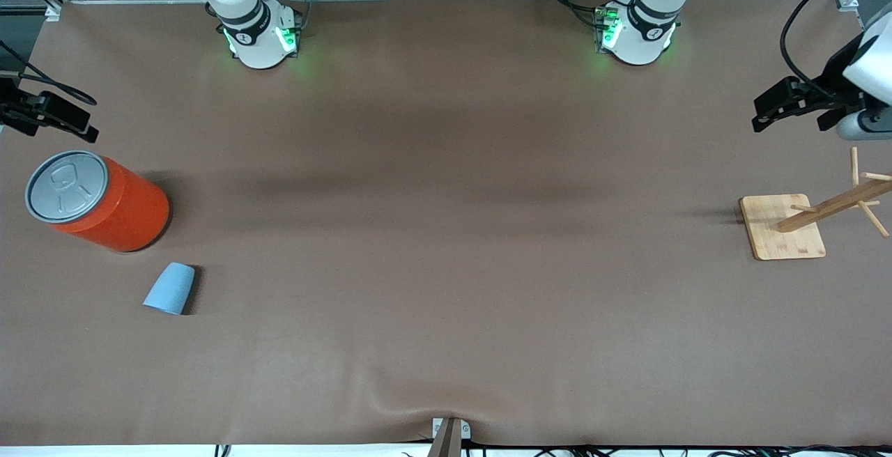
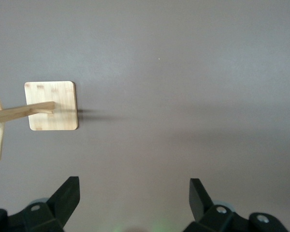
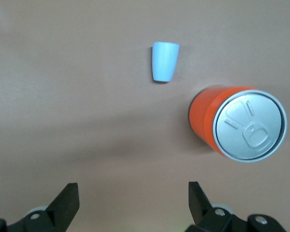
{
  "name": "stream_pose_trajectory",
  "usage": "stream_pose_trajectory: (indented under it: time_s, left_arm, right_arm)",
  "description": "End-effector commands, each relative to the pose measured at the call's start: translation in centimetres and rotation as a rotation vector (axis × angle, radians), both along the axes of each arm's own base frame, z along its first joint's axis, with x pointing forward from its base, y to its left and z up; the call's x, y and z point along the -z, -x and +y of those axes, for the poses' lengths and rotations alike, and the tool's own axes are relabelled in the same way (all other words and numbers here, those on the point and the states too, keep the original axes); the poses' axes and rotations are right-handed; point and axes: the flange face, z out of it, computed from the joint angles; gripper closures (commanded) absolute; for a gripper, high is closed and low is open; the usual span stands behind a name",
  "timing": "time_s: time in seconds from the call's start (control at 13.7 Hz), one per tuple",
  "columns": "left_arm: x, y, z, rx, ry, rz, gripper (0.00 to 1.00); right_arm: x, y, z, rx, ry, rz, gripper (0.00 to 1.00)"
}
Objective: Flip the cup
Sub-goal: 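Reach the right gripper toward the blue cup lying on its side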
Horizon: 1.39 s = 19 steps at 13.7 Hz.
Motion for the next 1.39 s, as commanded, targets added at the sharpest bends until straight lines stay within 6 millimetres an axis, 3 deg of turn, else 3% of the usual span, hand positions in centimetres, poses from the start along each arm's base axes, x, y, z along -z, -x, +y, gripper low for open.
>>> stream_pose_trajectory:
  time_s: [0.0,0.15,0.37,0.44,0.73,1.02,1.31]
  left_arm:
    - [-1.2,0.2,0.3,-0.004,0.001,-0.014,0.0]
    - [-1.1,0.0,0.4,-0.003,-0.005,-0.011,0.0]
    - [-1.0,-0.1,0.7,0.007,-0.017,-0.013,0.0]
    - [-1.0,-0.1,0.9,0.004,-0.017,-0.016,0.0]
    - [-0.7,-0.4,1.2,0.001,-0.017,-0.018,0.0]
    - [-0.5,-0.3,0.6,-0.008,-0.015,-0.015,0.0]
    - [-0.5,-0.2,0.9,-0.016,-0.017,-0.014,0.0]
  right_arm:
    - [0.0,-0.2,-1.5,-0.044,-0.007,-0.02,0.0]
    - [0.2,0.1,-2.7,-0.074,-0.008,-0.007,0.0]
    - [0.3,0.1,-2.8,-0.112,-0.007,-0.006,0.0]
    - [1.1,-0.4,-2.7,-0.124,-0.001,0.002,0.0]
    - [8.8,-4.1,-4.4,-0.105,-0.016,0.113,0.0]
    - [20.3,-7.7,-7.3,-0.066,-0.02,0.142,0.0]
    - [28.5,-10.3,-8.5,-0.054,-0.016,0.137,0.0]
